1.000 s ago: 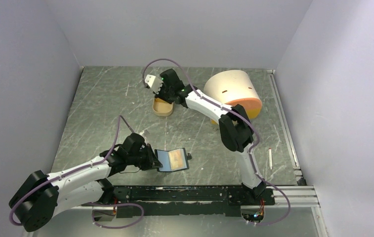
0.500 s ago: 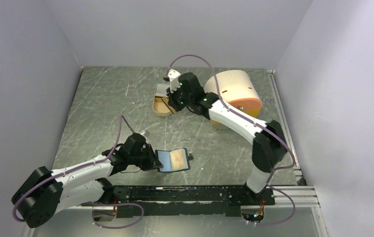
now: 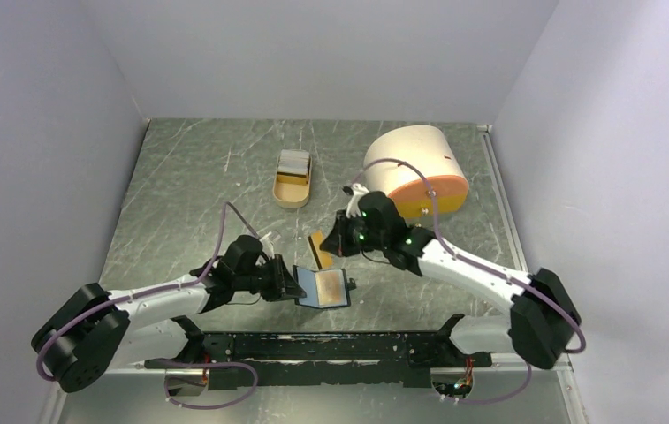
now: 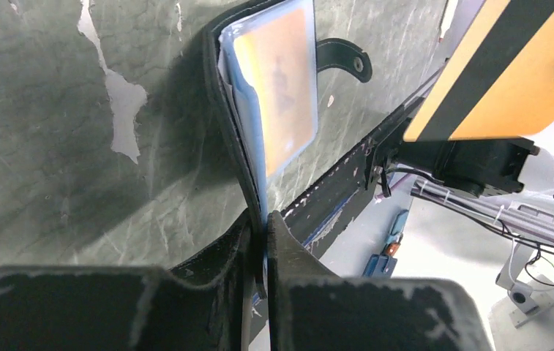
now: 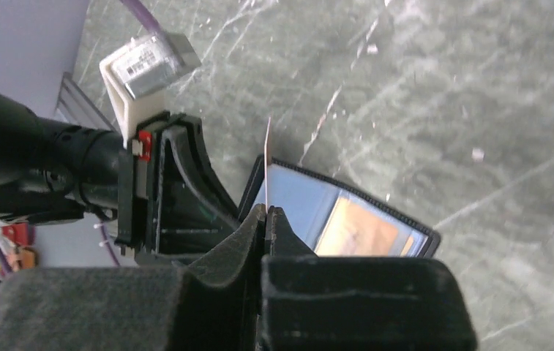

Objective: Put the credit cards into the card holder
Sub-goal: Insert the credit card into the card holder.

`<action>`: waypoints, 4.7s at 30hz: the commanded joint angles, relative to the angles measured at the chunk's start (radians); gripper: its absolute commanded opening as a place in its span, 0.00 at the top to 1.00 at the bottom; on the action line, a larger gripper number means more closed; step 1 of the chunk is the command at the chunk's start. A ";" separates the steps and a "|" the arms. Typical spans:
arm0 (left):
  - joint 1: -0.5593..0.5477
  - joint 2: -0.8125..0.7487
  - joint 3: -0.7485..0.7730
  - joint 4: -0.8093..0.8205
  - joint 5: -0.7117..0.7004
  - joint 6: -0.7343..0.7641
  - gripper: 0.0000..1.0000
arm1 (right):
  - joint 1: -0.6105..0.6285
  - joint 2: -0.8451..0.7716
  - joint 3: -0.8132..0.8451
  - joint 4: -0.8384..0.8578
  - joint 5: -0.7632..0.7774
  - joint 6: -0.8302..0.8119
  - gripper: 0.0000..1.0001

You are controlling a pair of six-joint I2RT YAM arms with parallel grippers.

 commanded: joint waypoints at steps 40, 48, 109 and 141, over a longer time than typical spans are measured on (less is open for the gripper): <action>-0.002 -0.008 -0.042 -0.065 -0.065 -0.020 0.81 | 0.041 0.097 -0.488 0.575 0.022 0.442 1.00; -0.002 0.011 -0.045 -0.041 -0.053 -0.015 0.82 | 0.042 0.107 -0.511 0.609 0.010 0.450 1.00; -0.003 0.041 -0.024 -0.030 -0.069 0.009 0.91 | 0.026 0.254 -0.400 0.419 -0.085 0.267 0.87; -0.002 0.091 0.038 -0.145 0.038 0.190 0.91 | 0.056 0.193 -0.415 0.331 -0.118 0.241 0.92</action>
